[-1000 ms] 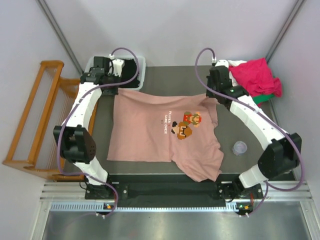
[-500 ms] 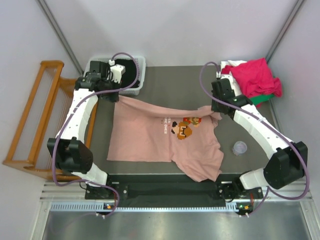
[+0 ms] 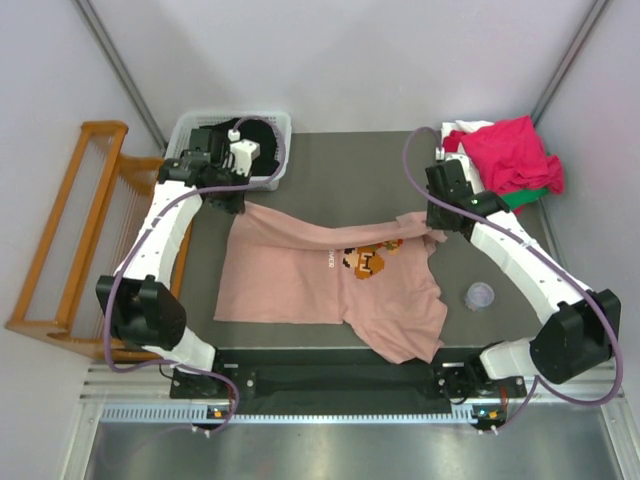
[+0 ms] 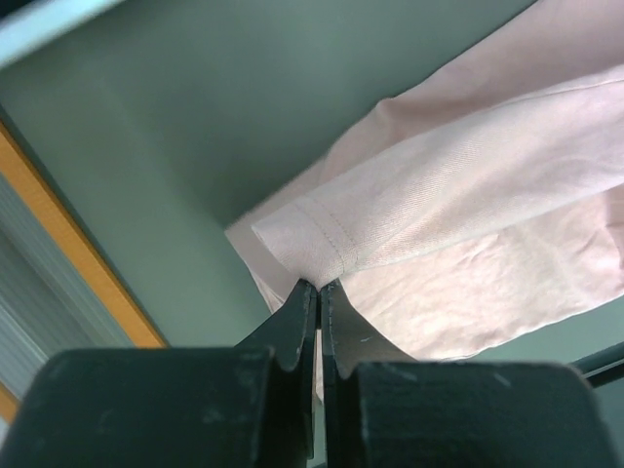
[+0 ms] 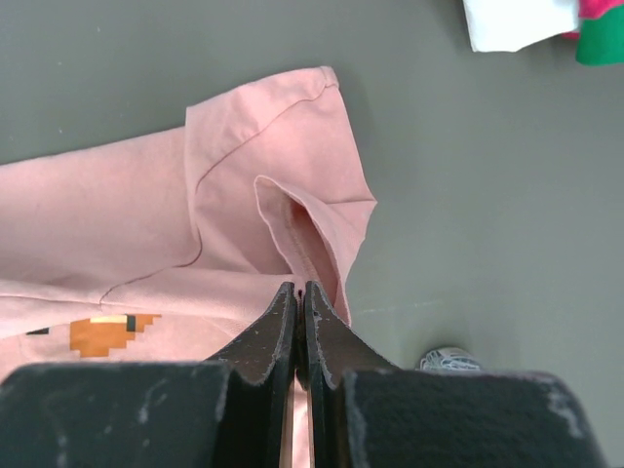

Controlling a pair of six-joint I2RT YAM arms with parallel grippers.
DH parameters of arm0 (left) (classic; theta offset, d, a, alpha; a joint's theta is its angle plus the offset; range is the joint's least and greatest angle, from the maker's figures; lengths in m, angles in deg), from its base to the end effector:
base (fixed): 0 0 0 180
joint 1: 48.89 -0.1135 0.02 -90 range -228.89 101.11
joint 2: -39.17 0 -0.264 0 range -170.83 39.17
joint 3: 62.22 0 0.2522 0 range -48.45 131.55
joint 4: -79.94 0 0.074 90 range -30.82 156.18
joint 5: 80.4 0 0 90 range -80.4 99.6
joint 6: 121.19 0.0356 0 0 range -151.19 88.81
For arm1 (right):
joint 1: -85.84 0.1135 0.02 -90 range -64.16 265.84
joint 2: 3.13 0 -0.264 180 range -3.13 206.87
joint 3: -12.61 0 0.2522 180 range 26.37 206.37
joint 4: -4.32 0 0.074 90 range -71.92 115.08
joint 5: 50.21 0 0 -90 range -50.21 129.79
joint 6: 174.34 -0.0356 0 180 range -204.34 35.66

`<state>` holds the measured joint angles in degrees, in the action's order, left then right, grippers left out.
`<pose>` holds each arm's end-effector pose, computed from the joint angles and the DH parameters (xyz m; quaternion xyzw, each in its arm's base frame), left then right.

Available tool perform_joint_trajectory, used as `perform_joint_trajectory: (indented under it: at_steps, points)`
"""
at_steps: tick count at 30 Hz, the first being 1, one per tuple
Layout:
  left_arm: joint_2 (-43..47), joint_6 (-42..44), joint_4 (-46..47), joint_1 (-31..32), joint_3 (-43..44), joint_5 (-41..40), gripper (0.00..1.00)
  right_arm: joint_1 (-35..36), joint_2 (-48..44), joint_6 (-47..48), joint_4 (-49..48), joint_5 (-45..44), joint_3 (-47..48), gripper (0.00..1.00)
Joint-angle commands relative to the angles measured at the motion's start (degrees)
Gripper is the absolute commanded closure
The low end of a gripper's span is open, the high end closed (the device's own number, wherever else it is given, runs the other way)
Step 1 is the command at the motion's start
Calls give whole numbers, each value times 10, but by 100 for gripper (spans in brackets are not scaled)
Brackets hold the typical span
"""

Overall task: Fold and stack the t-shirts
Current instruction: Fold the tshirt

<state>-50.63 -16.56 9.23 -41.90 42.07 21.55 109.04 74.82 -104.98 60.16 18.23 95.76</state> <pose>0.3205 -0.0467 0.3501 0.2082 0.9291 -0.0801 0.2950 0.2662 0.0998 0.3117 0.0423 0.9261 -0.0399 0.3727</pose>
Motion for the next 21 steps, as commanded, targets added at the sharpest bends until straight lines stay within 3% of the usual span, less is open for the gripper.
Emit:
perform_joint_trajectory:
  at_steps: [1, 9, 15, 21]
  points:
    - [30, -36, 48, 4, -46, -53, 100, -1, -1, -2, 3, -12, 28, 100]
    - [-20, -69, 149, -14, -79, -201, 100, -4, 119, 17, -49, -16, 153, 100]
    - [-93, -84, 177, -65, -40, -174, 100, -19, 210, 35, -45, -15, 241, 100]
    - [-178, -84, 151, -63, 51, -143, 100, -32, 224, 32, -66, -9, 219, 100]
